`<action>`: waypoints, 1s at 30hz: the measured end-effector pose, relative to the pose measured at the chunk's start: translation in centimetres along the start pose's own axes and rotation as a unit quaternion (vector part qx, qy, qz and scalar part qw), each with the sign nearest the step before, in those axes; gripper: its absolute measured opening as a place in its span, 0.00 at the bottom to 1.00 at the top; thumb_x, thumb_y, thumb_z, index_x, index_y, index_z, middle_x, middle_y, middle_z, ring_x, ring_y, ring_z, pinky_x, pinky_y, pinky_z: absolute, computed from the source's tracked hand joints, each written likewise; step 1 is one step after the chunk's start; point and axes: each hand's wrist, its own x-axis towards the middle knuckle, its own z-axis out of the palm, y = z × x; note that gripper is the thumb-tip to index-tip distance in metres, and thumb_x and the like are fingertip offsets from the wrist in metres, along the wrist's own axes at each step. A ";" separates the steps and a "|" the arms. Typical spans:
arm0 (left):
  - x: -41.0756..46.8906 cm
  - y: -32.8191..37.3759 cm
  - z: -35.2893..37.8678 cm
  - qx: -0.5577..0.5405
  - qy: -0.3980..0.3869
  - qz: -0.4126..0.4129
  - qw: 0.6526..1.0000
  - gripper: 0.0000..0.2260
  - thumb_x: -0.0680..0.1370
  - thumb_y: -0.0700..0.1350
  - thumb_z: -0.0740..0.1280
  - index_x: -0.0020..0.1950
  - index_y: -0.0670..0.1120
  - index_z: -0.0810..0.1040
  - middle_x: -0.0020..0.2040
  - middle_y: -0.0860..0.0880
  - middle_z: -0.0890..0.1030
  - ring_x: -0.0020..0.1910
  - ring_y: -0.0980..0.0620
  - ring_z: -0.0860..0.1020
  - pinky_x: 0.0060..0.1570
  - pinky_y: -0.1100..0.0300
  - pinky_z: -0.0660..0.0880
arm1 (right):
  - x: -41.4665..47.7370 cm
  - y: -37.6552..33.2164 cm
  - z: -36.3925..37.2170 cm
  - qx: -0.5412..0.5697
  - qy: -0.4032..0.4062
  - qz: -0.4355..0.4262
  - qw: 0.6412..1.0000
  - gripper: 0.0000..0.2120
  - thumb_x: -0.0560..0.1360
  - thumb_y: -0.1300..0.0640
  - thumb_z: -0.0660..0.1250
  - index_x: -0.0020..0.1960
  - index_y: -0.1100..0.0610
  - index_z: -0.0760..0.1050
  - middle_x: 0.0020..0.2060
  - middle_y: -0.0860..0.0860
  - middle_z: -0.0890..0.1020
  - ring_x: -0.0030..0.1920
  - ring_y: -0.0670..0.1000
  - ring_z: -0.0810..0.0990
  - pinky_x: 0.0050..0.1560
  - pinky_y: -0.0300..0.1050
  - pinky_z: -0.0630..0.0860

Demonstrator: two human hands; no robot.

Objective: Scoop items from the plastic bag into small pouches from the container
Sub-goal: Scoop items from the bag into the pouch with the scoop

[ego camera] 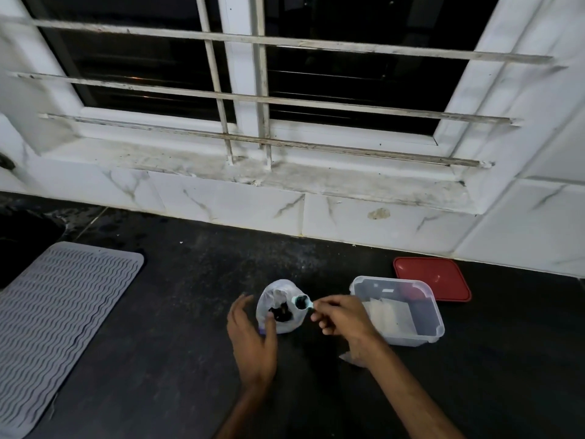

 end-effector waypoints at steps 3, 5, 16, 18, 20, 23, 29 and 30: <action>-3.0 0.8 1.9 -0.064 -0.136 0.025 0.988 0.18 0.78 0.44 0.69 0.66 0.56 0.71 0.62 0.58 0.76 0.61 0.59 0.75 0.58 0.59 0.74 | -1.8 -0.2 -3.6 0.019 0.011 -0.005 1.000 0.05 0.78 0.62 0.67 0.48 0.61 0.82 0.35 0.56 0.84 0.30 0.46 0.77 0.30 0.37 0.73; -4.8 0.8 3.7 -0.061 -0.231 0.023 0.971 0.18 0.78 0.47 0.69 0.65 0.61 0.70 0.63 0.59 0.75 0.61 0.61 0.76 0.60 0.59 0.76 | -2.9 0.6 -6.3 -0.004 0.031 -0.022 0.999 0.05 0.77 0.63 0.67 0.46 0.60 0.82 0.35 0.57 0.84 0.30 0.48 0.77 0.31 0.40 0.73; -7.1 2.0 8.4 0.033 -0.281 0.094 0.955 0.13 0.76 0.36 0.68 0.44 0.55 0.80 0.51 0.60 0.74 0.49 0.62 0.78 0.49 0.65 0.78 | -3.8 6.3 -11.7 -0.157 0.063 -0.054 0.984 0.07 0.76 0.62 0.67 0.42 0.58 0.82 0.32 0.54 0.85 0.29 0.49 0.79 0.32 0.42 0.77; -7.1 2.0 8.4 0.045 -0.279 0.091 0.955 0.12 0.76 0.35 0.67 0.43 0.53 0.80 0.49 0.58 0.75 0.48 0.62 0.78 0.47 0.69 0.76 | -3.6 6.8 -11.3 -0.197 0.065 -0.076 0.975 0.07 0.76 0.61 0.67 0.41 0.57 0.82 0.32 0.52 0.84 0.29 0.47 0.80 0.32 0.39 0.77; -7.0 2.0 8.3 0.045 -0.277 0.073 0.957 0.13 0.76 0.34 0.67 0.43 0.52 0.80 0.48 0.57 0.75 0.47 0.62 0.78 0.46 0.70 0.74 | -3.3 7.2 -10.9 -0.245 0.072 -0.108 0.961 0.06 0.76 0.59 0.68 0.41 0.54 0.82 0.33 0.47 0.84 0.31 0.43 0.79 0.34 0.35 0.76; -7.2 1.6 8.4 0.035 -0.270 0.036 0.962 0.15 0.77 0.35 0.66 0.41 0.56 0.79 0.46 0.56 0.76 0.44 0.59 0.79 0.44 0.66 0.75 | -3.0 8.1 -10.3 -0.309 0.062 -0.155 0.936 0.04 0.75 0.56 0.70 0.44 0.50 0.83 0.38 0.43 0.84 0.38 0.40 0.81 0.44 0.35 0.78; -7.9 1.3 7.9 0.017 -0.257 -0.002 0.966 0.16 0.76 0.34 0.66 0.41 0.56 0.79 0.46 0.56 0.78 0.44 0.57 0.80 0.43 0.61 0.77 | -2.7 9.6 -9.4 -0.407 0.026 -0.207 0.889 0.13 0.79 0.54 0.65 0.62 0.49 0.79 0.58 0.45 0.81 0.58 0.44 0.77 0.64 0.37 0.71; -7.8 1.4 7.9 0.021 -0.256 0.004 0.967 0.16 0.76 0.34 0.66 0.41 0.56 0.79 0.46 0.56 0.78 0.45 0.58 0.79 0.45 0.61 0.77 | -2.7 9.5 -9.4 -0.407 0.037 -0.212 0.888 0.13 0.79 0.54 0.65 0.63 0.49 0.78 0.59 0.45 0.81 0.59 0.43 0.77 0.63 0.36 0.71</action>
